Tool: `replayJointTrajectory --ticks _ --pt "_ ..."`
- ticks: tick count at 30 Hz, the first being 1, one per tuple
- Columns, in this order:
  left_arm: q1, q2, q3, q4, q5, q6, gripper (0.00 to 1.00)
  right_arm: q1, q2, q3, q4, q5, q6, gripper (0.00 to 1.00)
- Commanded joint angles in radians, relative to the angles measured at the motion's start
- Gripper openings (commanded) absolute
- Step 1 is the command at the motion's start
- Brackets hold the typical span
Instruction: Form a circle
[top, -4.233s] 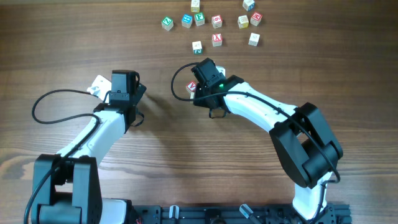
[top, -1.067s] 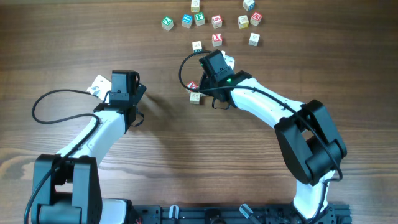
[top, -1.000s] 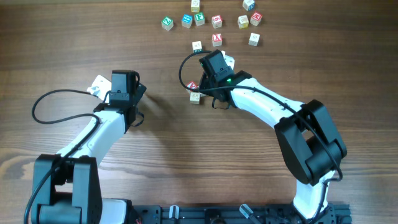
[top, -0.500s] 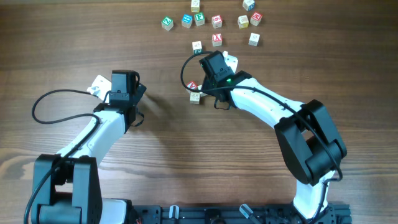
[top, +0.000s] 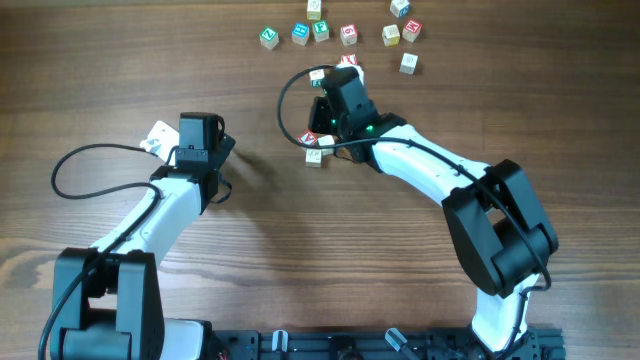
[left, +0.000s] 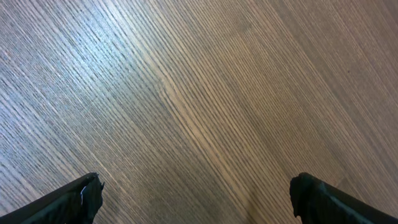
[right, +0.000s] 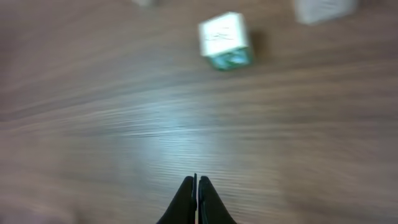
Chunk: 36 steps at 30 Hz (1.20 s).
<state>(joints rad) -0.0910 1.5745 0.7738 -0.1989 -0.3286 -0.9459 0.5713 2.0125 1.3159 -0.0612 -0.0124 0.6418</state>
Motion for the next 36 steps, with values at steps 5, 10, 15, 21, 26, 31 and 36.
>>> replayJointTrajectory --ticks 5,10,15,21,26,31,36 --pt "0.004 0.006 -0.002 0.000 -0.020 -0.012 1.00 -0.002 -0.007 0.001 0.057 -0.094 -0.003 0.05" --pt "0.004 0.006 -0.002 0.000 -0.020 -0.012 1.00 -0.002 -0.007 0.001 0.060 -0.151 0.017 0.04" --pt "0.004 0.006 -0.002 0.000 -0.020 -0.012 1.00 -0.001 -0.007 0.001 0.062 -0.184 0.024 0.05" --pt "0.004 0.006 -0.002 0.000 -0.020 -0.012 1.00 -0.002 -0.007 0.040 0.070 -0.183 0.011 0.05" --pt "0.004 0.006 -0.002 0.000 -0.021 -0.012 1.00 -0.002 0.037 0.189 -0.027 -0.143 -0.057 0.05" --pt "0.004 0.006 -0.002 0.000 -0.020 -0.012 1.00 -0.002 0.294 0.613 -0.328 -0.180 -0.122 0.04" --pt "0.004 0.006 -0.002 0.000 -0.020 -0.012 1.00 0.008 0.366 0.790 -0.569 -0.146 -0.142 0.05"
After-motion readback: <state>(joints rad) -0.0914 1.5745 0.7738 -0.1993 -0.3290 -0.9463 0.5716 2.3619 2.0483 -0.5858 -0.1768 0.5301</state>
